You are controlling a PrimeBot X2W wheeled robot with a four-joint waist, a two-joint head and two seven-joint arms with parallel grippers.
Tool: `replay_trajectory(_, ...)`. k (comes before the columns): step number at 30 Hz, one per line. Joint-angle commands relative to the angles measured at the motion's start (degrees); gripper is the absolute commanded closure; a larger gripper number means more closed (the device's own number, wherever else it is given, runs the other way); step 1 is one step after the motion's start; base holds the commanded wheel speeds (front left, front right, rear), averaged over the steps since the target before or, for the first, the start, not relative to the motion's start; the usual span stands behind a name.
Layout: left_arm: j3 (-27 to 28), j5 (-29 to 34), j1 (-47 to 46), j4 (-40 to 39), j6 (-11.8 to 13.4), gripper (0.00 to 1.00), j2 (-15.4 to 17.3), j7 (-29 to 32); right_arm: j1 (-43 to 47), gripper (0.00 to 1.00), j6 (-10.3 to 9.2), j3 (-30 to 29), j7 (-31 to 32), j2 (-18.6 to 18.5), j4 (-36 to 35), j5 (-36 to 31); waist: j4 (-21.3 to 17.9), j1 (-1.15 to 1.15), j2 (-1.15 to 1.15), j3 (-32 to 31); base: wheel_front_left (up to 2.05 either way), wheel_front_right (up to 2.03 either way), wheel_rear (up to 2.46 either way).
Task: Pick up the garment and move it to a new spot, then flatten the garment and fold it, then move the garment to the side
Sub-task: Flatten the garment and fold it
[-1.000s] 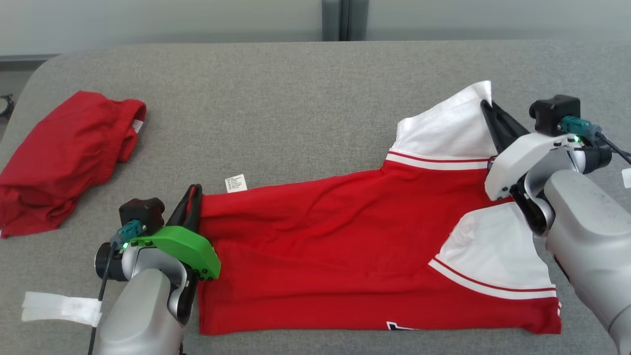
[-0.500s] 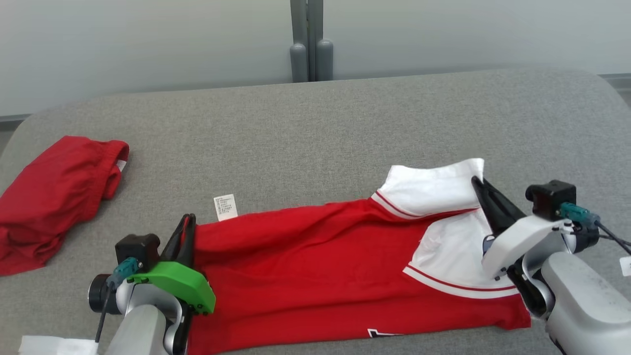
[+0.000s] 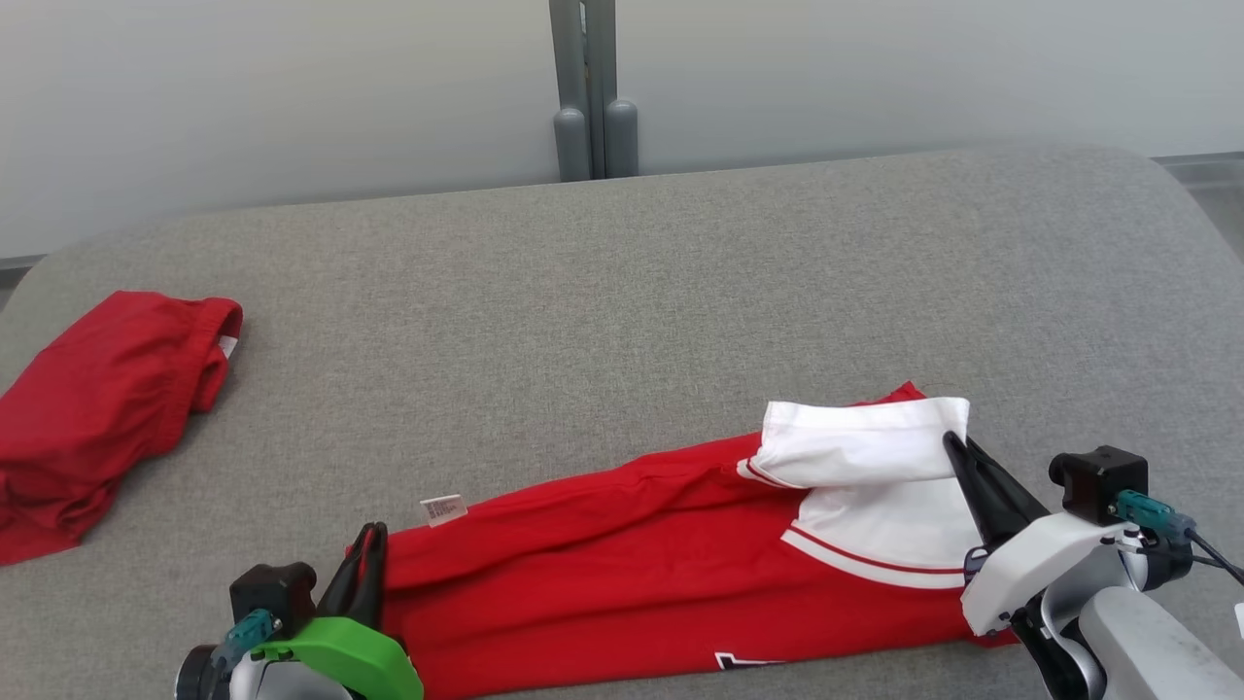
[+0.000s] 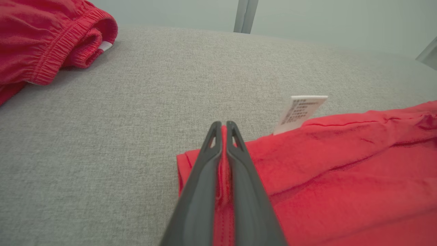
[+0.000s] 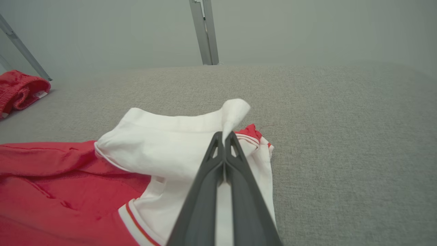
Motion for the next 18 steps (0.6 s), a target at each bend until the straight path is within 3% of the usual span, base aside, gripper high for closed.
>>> replay_trajectory(1,0.82,0.48,1.13,-0.38,-0.09,0.84,-0.11,0.02,1.31,1.00,-0.09,-0.56,-0.16,0.24,-0.56,-0.63,-0.06,0.00,0.00,0.01,0.00,0.00,0.00)
replay_trajectory(4,1.90,0.87,2.18,-0.46,-0.09,0.75,-0.71,0.02,2.39,1.00,-0.09,-1.58,-0.16,0.50,-1.75,-1.58,-0.20,0.00,0.00,-0.05,0.00,0.00,0.00)
replay_trajectory(5,2.39,0.91,2.53,-0.22,-0.08,0.56,-0.84,0.02,2.80,1.00,-0.09,-1.76,-0.16,0.68,-2.12,-1.86,-0.25,0.00,0.00,-0.08,0.00,0.00,0.00)
replay_trajectory(6,2.76,0.82,2.95,0.21,-0.08,0.52,-1.07,0.02,3.32,1.00,-0.09,-1.88,-0.16,0.80,-2.32,-2.22,-0.33,0.00,0.00,-0.12,0.00,0.00,0.00)
replay_trajectory(7,3.01,0.92,3.14,0.65,-0.09,0.01,-1.30,0.03,3.72,1.00,-0.09,-1.79,-0.16,0.78,-2.51,-2.58,-0.39,0.00,0.00,-0.14,0.00,0.00,0.00)
replay_trajectory(13,7.30,4.00,4.17,0.68,0.32,0.00,-2.46,0.03,6.23,0.98,-0.09,-1.75,-0.16,0.71,-1.89,-3.84,-0.07,0.00,0.00,-0.39,0.00,0.00,0.00)
replay_trajectory(14,7.92,4.68,4.57,0.42,0.54,0.00,-2.63,0.02,6.59,0.63,-0.09,-1.70,-0.16,0.79,-1.65,-3.56,0.00,0.00,0.00,-0.45,0.00,0.00,0.00)
replay_trajectory(15,8.49,5.19,4.87,0.31,0.71,0.00,-2.85,0.02,6.88,0.22,-0.09,-1.78,-0.16,0.71,-1.62,-3.34,0.08,0.00,0.00,-0.52,0.00,0.00,0.00)
replay_trajectory(16,9.03,5.61,4.95,0.01,0.75,0.00,-3.08,0.02,7.23,0.00,-0.09,-1.93,-0.16,0.65,-1.81,-3.12,0.14,0.00,0.00,-0.60,0.00,0.00,0.00)
replay_trajectory(18,9.82,6.56,5.46,-0.25,0.83,0.00,-3.46,0.02,8.50,0.00,-0.09,-2.64,-0.16,0.49,-2.46,-2.62,0.25,0.00,0.00,-0.77,0.00,0.00,0.00)
